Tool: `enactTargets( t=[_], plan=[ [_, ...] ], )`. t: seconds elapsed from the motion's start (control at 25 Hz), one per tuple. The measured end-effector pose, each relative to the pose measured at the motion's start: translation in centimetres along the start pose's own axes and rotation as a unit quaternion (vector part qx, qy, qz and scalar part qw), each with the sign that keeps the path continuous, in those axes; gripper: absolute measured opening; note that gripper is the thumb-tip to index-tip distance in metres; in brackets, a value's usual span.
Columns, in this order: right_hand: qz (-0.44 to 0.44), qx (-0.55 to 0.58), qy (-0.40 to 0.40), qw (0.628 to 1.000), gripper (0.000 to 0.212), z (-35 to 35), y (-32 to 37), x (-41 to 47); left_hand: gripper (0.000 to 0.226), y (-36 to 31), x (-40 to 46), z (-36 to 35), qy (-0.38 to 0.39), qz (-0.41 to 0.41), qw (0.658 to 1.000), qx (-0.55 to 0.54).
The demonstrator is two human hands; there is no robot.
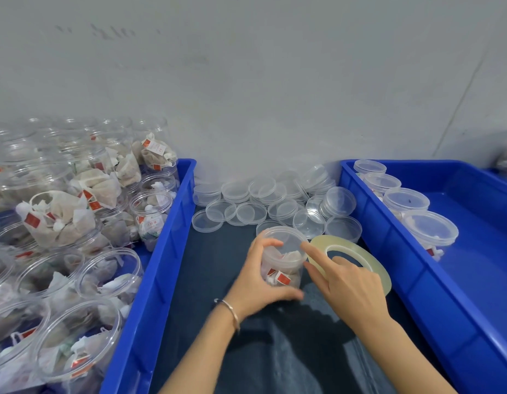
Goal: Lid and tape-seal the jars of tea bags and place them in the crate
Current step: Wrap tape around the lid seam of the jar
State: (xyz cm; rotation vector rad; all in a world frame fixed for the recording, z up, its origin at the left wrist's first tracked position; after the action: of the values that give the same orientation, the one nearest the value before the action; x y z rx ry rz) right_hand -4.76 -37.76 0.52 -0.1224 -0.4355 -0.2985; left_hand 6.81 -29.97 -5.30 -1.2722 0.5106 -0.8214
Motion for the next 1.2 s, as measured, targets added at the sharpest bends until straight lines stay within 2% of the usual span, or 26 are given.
enactTargets(
  t=[0.08, 0.12, 0.2, 0.28, 0.48, 0.68, 0.84, 1.2],
  plan=[
    [0.009, -0.029, 0.028, 0.999, 0.052, -0.7, -0.3, -0.2, 0.068, -0.4, -0.1, 0.3, -0.111, -0.009, 0.994, 0.011],
    [0.010, -0.048, 0.049, 0.998, 0.059, -0.9, -0.8, -0.3, 0.064, -0.8, -0.1, 0.5, -0.142, -0.023, 0.989, 0.024],
    [0.012, -0.063, 0.058, 0.996, 0.076, -0.2, -1.9, -0.3, 0.060, -1.1, 0.4, 0.8, -0.147, -0.039, 0.987, 0.051],
    [0.030, -0.067, 0.076, 0.994, 0.083, 0.6, -2.7, -0.7, 0.060, -0.7, 0.7, 1.3, -0.129, -0.027, 0.990, 0.056],
    [0.012, -0.044, 0.196, 0.980, 0.049, 0.3, -5.2, -2.5, 0.059, 0.2, 0.8, 1.9, -0.107, -0.008, 0.994, 0.030],
    [-0.029, -0.014, 0.204, 0.978, 0.029, -0.2, -7.0, -2.5, 0.060, 0.4, 1.1, 1.9, -0.084, 0.001, 0.996, 0.017],
    [-0.075, -0.002, 0.188, 0.979, 0.031, -1.8, -8.0, -0.7, 0.060, 0.8, 1.0, 2.0, -0.061, 0.009, 0.998, 0.000],
    [-0.079, -0.001, 0.147, 0.986, 0.044, -4.4, -7.3, 3.3, 0.060, 1.5, 1.0, 2.2, -0.038, 0.027, 0.999, -0.016]
  ],
)
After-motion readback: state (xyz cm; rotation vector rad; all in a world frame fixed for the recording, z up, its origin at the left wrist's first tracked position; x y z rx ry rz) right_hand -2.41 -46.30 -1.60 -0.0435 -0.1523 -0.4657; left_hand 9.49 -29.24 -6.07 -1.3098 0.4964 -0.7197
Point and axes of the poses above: each hand's wrist, its own x-axis towards the middle knuckle, its own z-axis out of the back of the hand, y = z × x, the point moved 10 cm from there along x, towards the middle knuckle, and after that the axes turned 12 degrees about z, right-handed, at the moved point
